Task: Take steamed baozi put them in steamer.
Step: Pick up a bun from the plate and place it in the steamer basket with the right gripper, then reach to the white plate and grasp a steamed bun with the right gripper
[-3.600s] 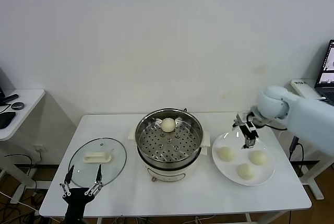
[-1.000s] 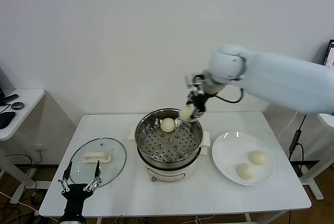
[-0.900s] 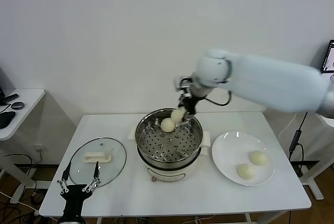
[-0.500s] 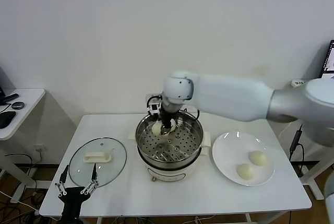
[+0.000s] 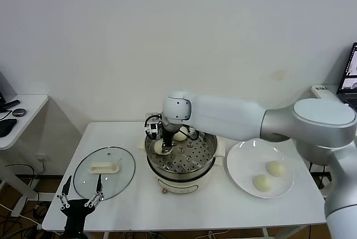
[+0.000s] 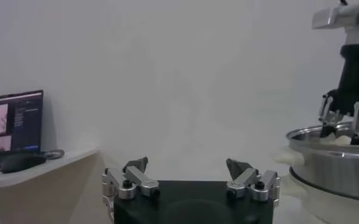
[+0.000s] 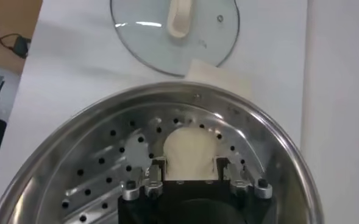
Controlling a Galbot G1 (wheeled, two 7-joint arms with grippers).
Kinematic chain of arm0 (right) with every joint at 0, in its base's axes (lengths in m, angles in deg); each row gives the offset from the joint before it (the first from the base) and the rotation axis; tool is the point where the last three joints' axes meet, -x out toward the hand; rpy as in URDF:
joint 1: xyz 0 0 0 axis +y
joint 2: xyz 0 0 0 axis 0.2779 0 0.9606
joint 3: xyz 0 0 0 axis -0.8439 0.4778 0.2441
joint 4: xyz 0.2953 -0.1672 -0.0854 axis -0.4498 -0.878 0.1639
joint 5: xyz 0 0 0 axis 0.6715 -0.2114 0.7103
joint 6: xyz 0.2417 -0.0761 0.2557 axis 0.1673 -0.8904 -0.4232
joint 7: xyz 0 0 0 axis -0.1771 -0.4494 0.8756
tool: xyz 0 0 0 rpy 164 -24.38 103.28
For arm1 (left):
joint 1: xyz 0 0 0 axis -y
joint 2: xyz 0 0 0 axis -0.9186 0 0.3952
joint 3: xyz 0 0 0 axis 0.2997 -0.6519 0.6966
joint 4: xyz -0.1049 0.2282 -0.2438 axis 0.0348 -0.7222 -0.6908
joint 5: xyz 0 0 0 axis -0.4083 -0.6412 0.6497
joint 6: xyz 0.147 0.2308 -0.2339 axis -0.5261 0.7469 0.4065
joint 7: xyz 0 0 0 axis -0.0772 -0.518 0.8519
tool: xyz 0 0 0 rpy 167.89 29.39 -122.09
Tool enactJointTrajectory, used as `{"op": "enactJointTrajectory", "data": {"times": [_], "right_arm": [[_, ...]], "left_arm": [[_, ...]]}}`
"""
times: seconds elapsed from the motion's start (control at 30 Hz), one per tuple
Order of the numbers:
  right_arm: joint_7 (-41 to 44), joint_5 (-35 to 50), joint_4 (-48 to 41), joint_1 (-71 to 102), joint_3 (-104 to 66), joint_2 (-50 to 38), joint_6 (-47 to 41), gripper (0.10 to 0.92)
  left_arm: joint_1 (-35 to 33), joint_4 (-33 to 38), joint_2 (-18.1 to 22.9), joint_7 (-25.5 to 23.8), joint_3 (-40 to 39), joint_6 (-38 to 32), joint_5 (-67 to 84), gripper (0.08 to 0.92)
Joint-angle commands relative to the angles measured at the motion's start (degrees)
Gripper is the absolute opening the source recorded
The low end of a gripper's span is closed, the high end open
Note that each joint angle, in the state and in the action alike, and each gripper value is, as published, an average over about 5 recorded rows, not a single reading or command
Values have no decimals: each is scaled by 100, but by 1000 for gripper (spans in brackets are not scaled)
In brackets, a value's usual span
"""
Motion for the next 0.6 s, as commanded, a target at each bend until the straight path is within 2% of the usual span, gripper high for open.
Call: {"op": "enactJointTrajectory", "data": {"times": [0.03, 0.3, 0.4, 0.6], "right_arm": [[27, 1, -51, 71, -38, 56, -50, 574], [1049, -156, 960, -1133, 14, -1024, 292, 791], [1533, -336, 1446, -1622, 140, -1780, 675, 818], [2297, -1039, 2292, -1914, 363, -3416, 1503, 823]], "left_arm": [[6, 2, 1, -4, 0, -8, -10, 823], [35, 29, -25, -10, 1, 1, 13, 823], [53, 44, -36, -17, -3, 8, 27, 823], [57, 63, -64, -31, -52, 5, 27, 823]]}}
